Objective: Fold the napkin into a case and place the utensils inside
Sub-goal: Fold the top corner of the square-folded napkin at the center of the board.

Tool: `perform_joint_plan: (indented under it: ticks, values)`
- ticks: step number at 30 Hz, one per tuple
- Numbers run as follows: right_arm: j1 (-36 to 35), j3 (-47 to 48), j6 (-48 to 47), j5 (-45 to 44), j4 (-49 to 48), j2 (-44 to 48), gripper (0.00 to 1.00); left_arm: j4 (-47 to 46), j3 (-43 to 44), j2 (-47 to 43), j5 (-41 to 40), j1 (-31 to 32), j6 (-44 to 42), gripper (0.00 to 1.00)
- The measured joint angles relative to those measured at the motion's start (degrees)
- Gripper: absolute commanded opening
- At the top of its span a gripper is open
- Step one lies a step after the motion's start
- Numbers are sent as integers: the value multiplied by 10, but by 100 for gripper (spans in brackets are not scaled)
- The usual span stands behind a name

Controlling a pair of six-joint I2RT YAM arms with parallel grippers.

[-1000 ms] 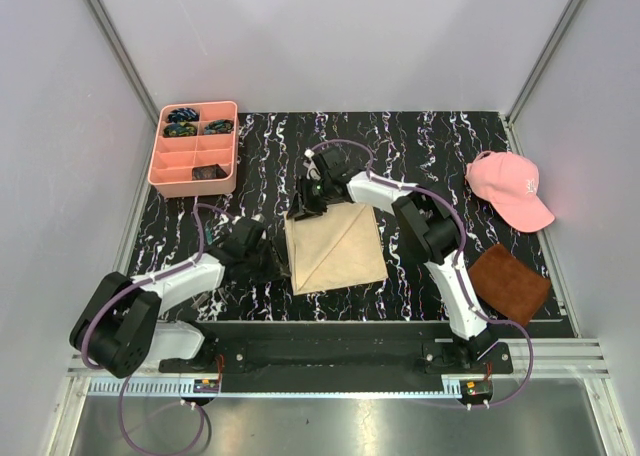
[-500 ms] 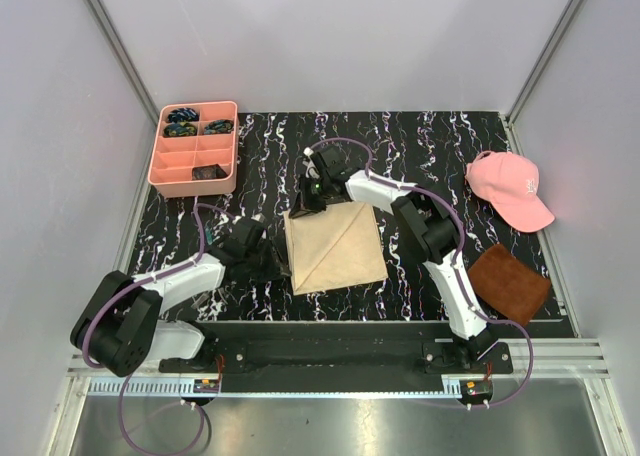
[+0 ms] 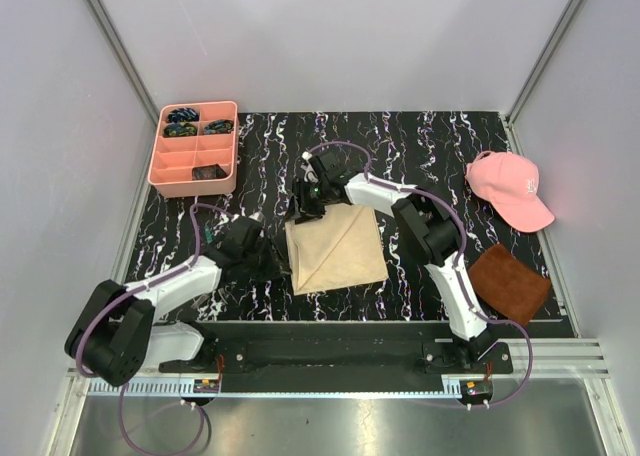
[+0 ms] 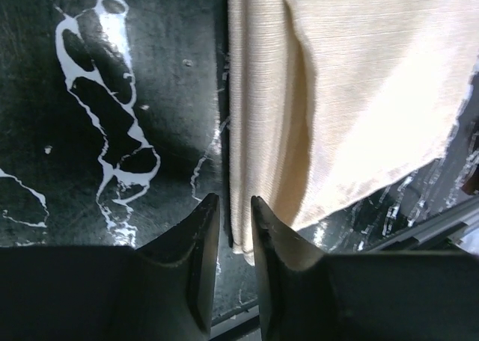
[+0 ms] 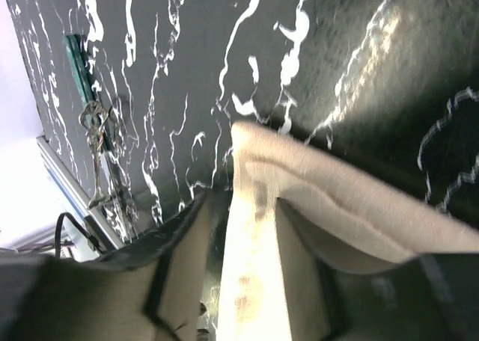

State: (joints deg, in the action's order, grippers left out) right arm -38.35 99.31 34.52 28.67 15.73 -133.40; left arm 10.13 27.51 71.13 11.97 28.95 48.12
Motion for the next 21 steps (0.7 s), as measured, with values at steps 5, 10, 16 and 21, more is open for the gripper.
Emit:
perform_joint_plan:
  ticks: [5, 10, 16, 21]
  values:
    - [5, -33, 1, -6, 6, 43, 70, 15, 9, -43, 12, 2, 5, 29]
    - [35, -84, -1, -9, 5, 117, 73, 20, 49, -52, 22, 29, 14, 30]
    - [116, -132, -2, -8, -17, 160, 53, -8, 87, 6, 37, 58, 15, 27]
    - [172, -167, -8, 9, -32, 151, 34, -24, 92, 89, 35, 59, 12, 24]
